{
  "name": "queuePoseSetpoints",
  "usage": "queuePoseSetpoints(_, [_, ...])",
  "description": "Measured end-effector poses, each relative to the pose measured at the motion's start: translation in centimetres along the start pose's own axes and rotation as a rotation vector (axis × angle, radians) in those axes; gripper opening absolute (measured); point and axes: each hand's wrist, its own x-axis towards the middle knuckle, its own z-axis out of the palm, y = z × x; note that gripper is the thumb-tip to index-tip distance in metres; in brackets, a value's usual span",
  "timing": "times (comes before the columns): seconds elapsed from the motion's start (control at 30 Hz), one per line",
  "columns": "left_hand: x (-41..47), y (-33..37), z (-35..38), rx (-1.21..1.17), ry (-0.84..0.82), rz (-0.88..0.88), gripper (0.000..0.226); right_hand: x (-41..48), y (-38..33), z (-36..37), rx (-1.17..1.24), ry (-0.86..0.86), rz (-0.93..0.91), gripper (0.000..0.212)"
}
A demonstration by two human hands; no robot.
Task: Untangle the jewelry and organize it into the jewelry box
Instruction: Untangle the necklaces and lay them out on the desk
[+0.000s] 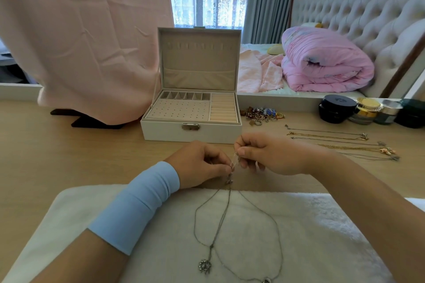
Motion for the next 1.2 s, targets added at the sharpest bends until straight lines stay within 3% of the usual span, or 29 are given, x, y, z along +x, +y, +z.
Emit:
queuePoseSetpoints(0.17, [0.1, 0.2, -0.1, -0.052, 0.093, -0.011, 0.012, 0.3, 0.4, 0.2, 0.197, 0.091, 0.026, 0.019])
queuePoseSetpoints(0.37, [0.2, 0.6, -0.4, -0.231, 0.128, -0.091, 0.022, 0.6, 0.4, 0.6, 0.473, 0.061, 0.039, 0.025])
queuePoseSetpoints(0.53, [1.1, 1.4, -0.4, -0.496, 0.079, -0.263, 0.034, 0.6, 0.4, 0.5, 0.421, 0.083, 0.05, 0.021])
queuePoseSetpoints(0.7, [1.1, 1.0, -0.5, -0.743, 0.13, -0.222, 0.031, 0.4, 0.6, 0.1, 0.403, 0.084, 0.031, 0.012])
queuePoseSetpoints(0.9, [0.9, 0.8, -0.8, -0.978, 0.129, -0.18, 0.03, 0.6, 0.9, -0.3, 0.053, 0.218, 0.045, 0.004])
queuePoseSetpoints(1.03, [0.8, 0.8, -1.3, -0.911, 0.09, -0.165, 0.028, 0.9, 1.5, -0.4, 0.047, 0.341, 0.077, 0.024])
queuePoseSetpoints(1.2, [0.4, 0.8, -1.9, -0.686, 0.144, -0.071, 0.025, 0.7, 0.6, -0.1, 0.42, 0.404, 0.034, 0.027])
